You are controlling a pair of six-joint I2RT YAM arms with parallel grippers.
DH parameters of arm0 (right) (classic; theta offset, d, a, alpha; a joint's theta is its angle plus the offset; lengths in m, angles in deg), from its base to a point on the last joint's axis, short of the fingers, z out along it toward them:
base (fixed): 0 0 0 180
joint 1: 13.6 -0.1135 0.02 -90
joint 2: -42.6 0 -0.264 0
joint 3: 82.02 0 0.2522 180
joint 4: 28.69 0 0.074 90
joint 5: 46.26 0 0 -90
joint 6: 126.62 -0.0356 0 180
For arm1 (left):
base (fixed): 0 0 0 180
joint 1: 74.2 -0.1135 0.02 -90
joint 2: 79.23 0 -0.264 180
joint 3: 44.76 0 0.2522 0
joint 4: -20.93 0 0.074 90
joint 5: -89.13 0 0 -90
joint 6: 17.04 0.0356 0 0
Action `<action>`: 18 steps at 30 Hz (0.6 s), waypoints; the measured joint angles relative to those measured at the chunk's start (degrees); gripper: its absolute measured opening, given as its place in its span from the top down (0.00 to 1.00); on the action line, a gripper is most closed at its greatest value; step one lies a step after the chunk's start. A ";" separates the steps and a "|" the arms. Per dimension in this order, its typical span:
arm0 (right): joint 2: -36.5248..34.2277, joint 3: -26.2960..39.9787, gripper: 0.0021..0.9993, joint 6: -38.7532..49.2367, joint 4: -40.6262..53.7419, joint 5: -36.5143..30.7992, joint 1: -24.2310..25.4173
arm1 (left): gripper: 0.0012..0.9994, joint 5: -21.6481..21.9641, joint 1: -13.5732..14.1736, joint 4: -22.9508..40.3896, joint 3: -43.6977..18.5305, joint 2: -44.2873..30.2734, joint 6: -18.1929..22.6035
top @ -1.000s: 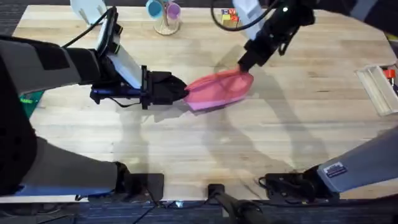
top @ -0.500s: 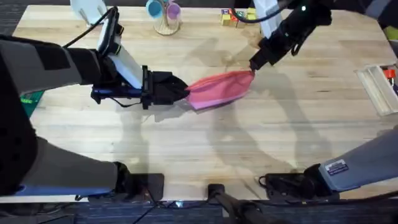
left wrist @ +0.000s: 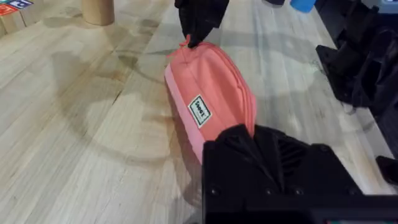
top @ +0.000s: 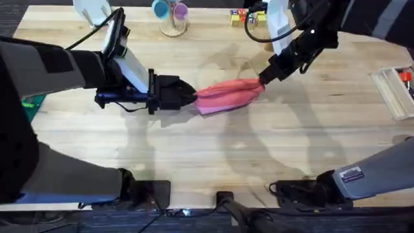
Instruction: Unzip the bag, pick up the pens from the table one at a time and place them inside, then zip the bag closed.
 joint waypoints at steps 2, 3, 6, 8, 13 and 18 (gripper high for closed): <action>0.06 0.02 0.87 -0.56 -0.17 -0.41 0.00 | 0.96 0.06 -0.02 0.02 0.04 0.00 0.00; 0.15 0.02 0.84 -0.54 -0.30 -2.24 0.10 | 0.96 0.27 -0.03 0.04 0.04 0.01 0.00; 0.45 0.02 0.71 -0.77 0.89 -7.06 1.74 | 0.96 1.02 -0.79 0.26 0.15 0.00 0.00; 1.46 0.02 0.43 -0.77 1.14 -9.31 2.70 | 0.96 1.37 -1.06 0.24 0.15 0.00 0.00; 8.50 0.02 0.01 -0.59 2.19 -10.47 2.81 | 0.96 1.49 -1.11 0.24 0.17 0.00 0.00; 17.22 0.06 0.00 -0.59 3.39 -6.98 2.78 | 0.96 1.49 -1.11 0.24 0.17 0.02 0.00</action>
